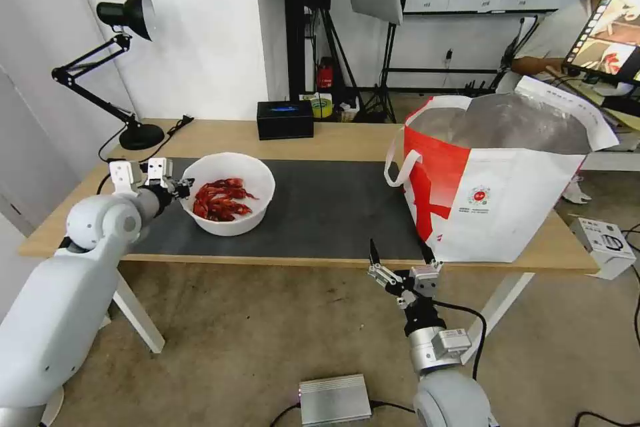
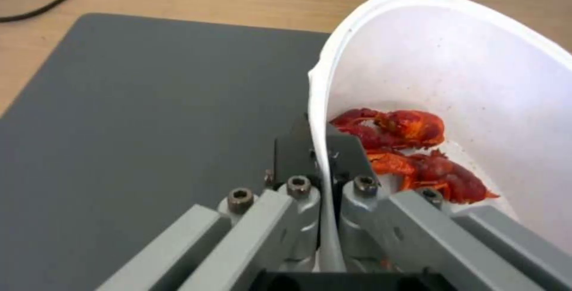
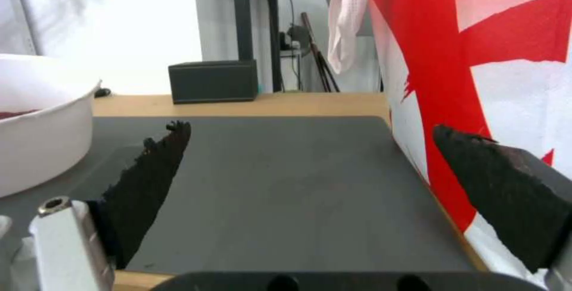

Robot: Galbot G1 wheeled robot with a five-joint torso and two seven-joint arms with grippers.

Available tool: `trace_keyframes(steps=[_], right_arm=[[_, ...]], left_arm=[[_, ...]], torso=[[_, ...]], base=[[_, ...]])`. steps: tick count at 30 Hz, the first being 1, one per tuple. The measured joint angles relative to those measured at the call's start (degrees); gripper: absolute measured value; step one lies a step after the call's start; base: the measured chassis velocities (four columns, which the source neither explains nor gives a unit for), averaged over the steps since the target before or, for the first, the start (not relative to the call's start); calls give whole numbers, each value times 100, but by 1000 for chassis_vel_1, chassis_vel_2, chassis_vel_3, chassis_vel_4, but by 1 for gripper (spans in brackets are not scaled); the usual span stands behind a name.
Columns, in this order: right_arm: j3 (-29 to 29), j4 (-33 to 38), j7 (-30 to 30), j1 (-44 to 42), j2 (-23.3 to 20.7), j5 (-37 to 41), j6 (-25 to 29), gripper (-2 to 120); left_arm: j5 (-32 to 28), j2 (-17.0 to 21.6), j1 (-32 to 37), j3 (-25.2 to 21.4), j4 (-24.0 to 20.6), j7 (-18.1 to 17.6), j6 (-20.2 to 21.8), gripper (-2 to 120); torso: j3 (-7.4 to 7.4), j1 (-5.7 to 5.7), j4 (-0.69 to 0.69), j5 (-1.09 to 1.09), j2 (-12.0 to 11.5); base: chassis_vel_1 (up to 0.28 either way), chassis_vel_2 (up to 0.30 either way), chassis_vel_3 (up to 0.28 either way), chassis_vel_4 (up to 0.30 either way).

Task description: Pick up the trash from the table and place it into the takeout bag.

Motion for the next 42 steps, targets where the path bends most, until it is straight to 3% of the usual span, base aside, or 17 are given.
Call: trace_keyframes(steps=[8,15,24,31,42], right_arm=[[0,0,0,0,0,0,0,100],[0,0,0,0,0,0,0,100],[0,0,0,0,0,0,0,100],[0,0,0,0,0,0,0,100],[0,0,0,0,0,0,0,100]], left_arm=[[-647,40,513,-354,-673,-130,0,0],[-1432,82,869,-588,-1369,-451,-4,0],[-1785,12,1071,-646,-2043,-569,-5,0],[-2172,-117,921,-449,-2530,-868,-6,0],[-2333,-262,285,157,-2574,-909,-6,0]], torso=[[0,0,0,1,0],[0,0,0,1,0],[0,0,0,1,0],[0,0,0,1,0],[0,0,-1,1,0]], base=[[0,0,0,0],[0,0,0,0],[0,0,0,0],[0,0,0,0],[0,0,0,0]])
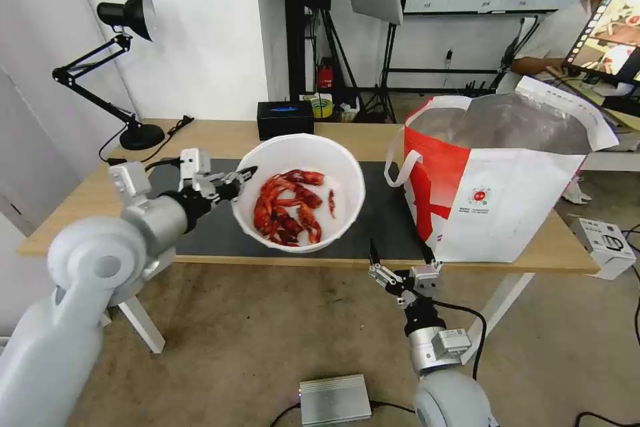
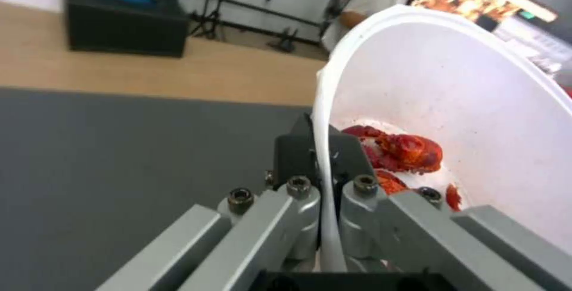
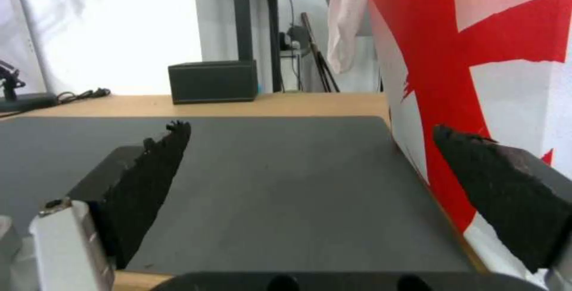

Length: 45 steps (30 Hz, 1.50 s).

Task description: Pick up the trash from the table and place it into the takeout bag.

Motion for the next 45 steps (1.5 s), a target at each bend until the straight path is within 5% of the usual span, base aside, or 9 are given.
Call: trace_keyframes(steps=[29,45], right_arm=[[0,0,0,0,0,0,0,100],[0,0,0,0,0,0,0,100]], left_arm=[[-346,-358,-1240,1329,-223,-72,1,0],[-585,-877,-2555,2344,520,-306,2,0]], torso=[[0,0,1,0,0],[1,0,1,0,0]], base=[[0,0,0,0],[0,0,0,0]])
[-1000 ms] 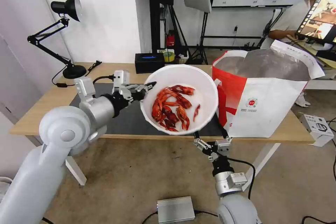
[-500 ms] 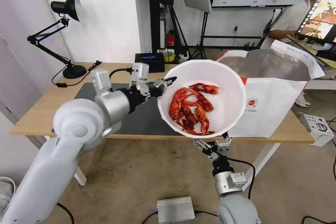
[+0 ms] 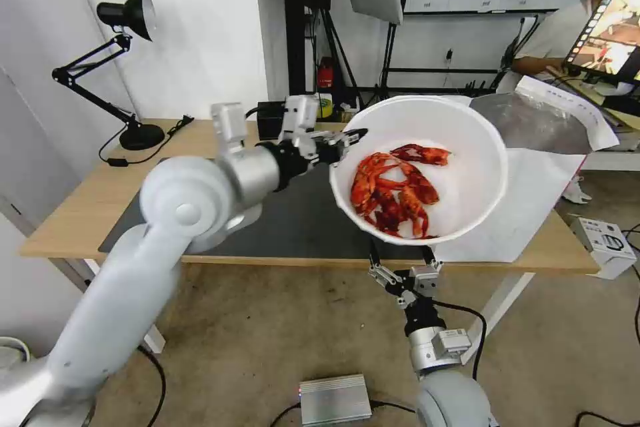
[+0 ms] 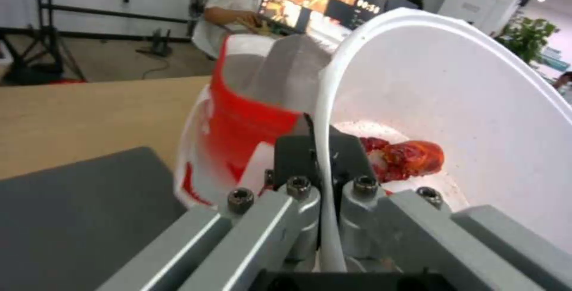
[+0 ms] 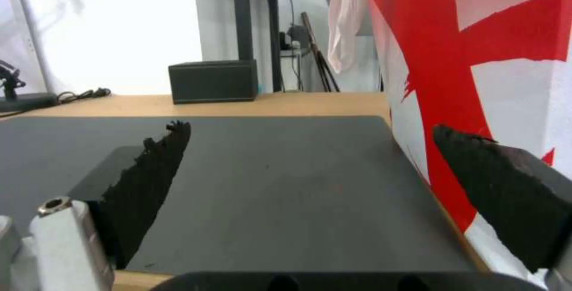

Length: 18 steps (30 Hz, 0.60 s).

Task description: Pick up the trash from the table and place it into the takeout bag.

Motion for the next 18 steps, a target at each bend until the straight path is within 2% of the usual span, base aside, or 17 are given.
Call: trace_keyframes(steps=[10,15,18], right_arm=[[0,0,0,0,0,0,0,100],[0,0,0,0,0,0,0,100],[0,0,0,0,0,0,0,100]], left_arm=[[-18,-525,-707,605,497,-239,0,0],[-80,-707,-996,730,713,-323,0,0],[-147,-949,-1263,861,945,-400,0,0]], torso=[[0,0,0,0,0],[0,0,0,1,0],[0,0,0,1,0]], base=[[0,0,0,0],[0,0,0,0],[0,0,0,0]])
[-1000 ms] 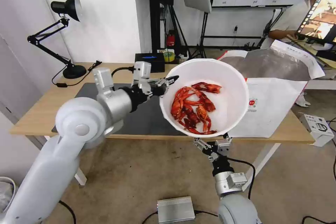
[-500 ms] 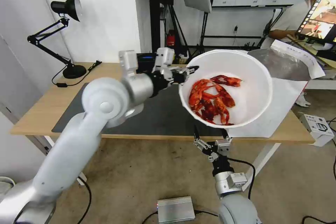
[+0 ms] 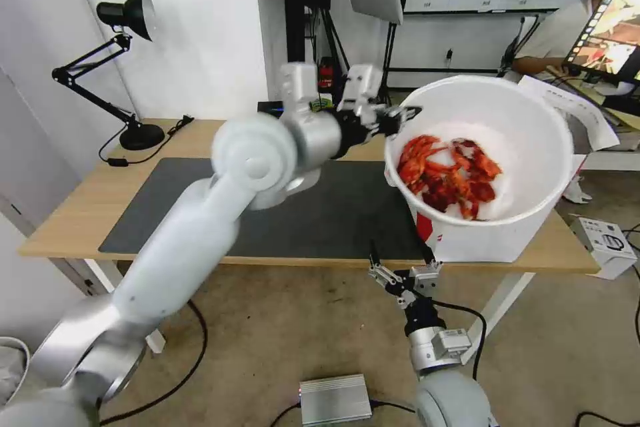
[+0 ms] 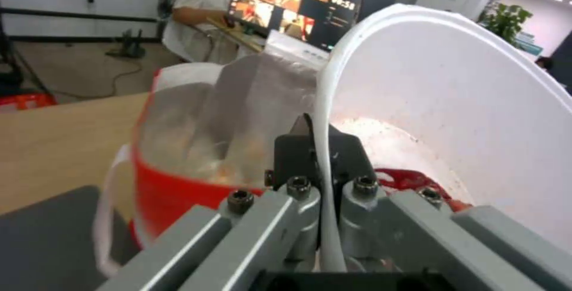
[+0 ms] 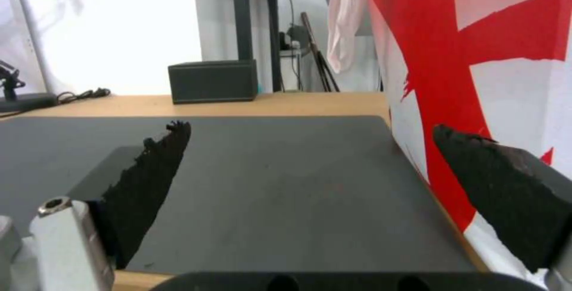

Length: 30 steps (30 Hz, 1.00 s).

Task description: Pick up the trash from the table and place it into the takeout bag.

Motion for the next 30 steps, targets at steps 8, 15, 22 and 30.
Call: trace_keyframes(steps=[8,15,22,30], right_arm=[[0,0,0,0,0,0,0,100],[0,0,0,0,0,0,0,100],[0,0,0,0,0,0,0,100],[0,0,0,0,0,0,0,100]], left_arm=[[-21,-503,-365,239,437,-147,0,0],[-1,-1088,-632,370,959,-392,0,3],[8,-1527,-784,285,1308,-628,0,0],[135,-1901,-885,313,1664,-882,-31,4]], torso=[[0,0,0,0,0],[0,0,0,0,0],[0,0,1,-1,0],[0,0,0,0,0]], base=[[0,0,0,0],[0,0,0,0],[0,0,0,0],[0,0,0,0]])
